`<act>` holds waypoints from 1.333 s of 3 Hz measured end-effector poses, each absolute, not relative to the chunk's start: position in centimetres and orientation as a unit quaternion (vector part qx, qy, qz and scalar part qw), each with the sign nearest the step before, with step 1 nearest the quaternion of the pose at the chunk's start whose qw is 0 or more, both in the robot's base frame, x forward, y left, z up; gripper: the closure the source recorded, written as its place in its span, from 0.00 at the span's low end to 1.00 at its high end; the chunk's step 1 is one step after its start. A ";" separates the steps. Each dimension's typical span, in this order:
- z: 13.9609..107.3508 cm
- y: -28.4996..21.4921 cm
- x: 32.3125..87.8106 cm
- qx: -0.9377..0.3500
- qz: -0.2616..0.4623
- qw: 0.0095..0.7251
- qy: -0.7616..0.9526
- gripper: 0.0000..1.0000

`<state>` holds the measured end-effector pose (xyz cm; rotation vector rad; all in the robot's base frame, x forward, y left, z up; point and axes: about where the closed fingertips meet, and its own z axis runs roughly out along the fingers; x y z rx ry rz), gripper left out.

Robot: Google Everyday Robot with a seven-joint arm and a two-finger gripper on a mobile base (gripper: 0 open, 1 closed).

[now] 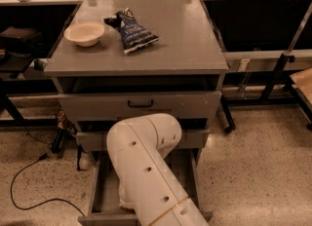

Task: Pick orange from bottom drawer and place on counter

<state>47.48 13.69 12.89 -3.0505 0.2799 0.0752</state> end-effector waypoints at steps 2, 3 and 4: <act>14.1 14.4 49.9 -0.996 0.021 0.036 0.080 0.96; 15.2 13.8 49.9 -0.995 0.016 0.049 0.081 1.00; 18.1 12.4 49.0 -0.994 0.002 0.053 0.092 1.00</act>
Offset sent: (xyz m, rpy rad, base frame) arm 0.0495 0.0150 0.0225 -0.0006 -0.0154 0.0369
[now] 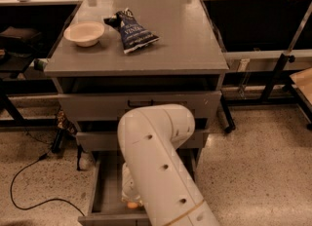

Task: Pick orange from bottom drawer and place on counter

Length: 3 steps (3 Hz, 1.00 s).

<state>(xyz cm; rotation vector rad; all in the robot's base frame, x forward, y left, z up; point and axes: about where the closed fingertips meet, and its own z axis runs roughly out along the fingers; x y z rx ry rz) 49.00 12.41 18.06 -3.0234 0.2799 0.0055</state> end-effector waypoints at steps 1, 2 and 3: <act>21.8 10.5 45.9 -0.994 -0.015 0.044 0.100 1.00; 25.9 8.9 42.6 -0.993 -0.047 0.037 0.107 1.00; 30.7 7.7 41.2 -0.987 -0.075 0.031 0.139 1.00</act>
Offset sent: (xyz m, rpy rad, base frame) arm -0.1126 -0.0532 0.1349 -0.0601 -0.1652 -0.1461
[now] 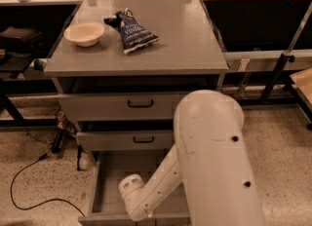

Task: Pick orange from bottom drawer and place on counter

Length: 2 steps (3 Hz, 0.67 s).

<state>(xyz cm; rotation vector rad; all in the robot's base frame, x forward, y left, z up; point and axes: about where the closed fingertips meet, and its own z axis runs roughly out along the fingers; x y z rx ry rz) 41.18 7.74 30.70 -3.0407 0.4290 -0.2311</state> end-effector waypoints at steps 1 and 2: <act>37.1 6.2 43.7 -0.976 -0.084 0.036 0.197 1.00; 40.3 4.6 48.0 -0.970 -0.081 0.052 0.224 1.00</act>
Offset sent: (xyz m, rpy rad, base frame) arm 0.0672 -0.0746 0.1309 0.0123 0.2283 -0.2007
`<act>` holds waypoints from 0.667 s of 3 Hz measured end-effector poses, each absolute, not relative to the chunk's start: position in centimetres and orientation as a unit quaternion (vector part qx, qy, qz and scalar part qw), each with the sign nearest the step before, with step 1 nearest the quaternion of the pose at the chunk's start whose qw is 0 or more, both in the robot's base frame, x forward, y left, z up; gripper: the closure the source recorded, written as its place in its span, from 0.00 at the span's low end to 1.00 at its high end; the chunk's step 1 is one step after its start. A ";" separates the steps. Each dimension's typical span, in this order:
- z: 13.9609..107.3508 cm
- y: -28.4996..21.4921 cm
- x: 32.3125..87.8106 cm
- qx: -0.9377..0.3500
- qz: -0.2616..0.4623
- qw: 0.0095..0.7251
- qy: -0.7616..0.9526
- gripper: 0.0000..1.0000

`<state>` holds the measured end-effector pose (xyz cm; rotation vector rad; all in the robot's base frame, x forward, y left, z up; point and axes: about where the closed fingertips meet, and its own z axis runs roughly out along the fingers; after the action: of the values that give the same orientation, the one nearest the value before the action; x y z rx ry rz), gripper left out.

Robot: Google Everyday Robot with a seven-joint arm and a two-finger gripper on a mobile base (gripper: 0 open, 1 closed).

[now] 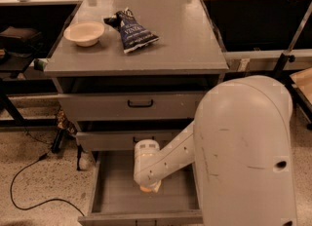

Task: Pick orange from bottom drawer and place on counter

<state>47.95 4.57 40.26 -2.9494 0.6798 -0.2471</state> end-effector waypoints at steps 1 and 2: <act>43.4 1.6 52.7 -0.960 -0.092 0.041 0.262 1.00; 46.8 -2.0 54.0 -0.951 -0.077 0.022 0.298 1.00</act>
Offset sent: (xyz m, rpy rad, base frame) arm 0.0129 -0.0935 0.1090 -0.0446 0.3257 -0.0475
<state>54.05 -2.01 46.82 -2.9472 0.9245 -0.2380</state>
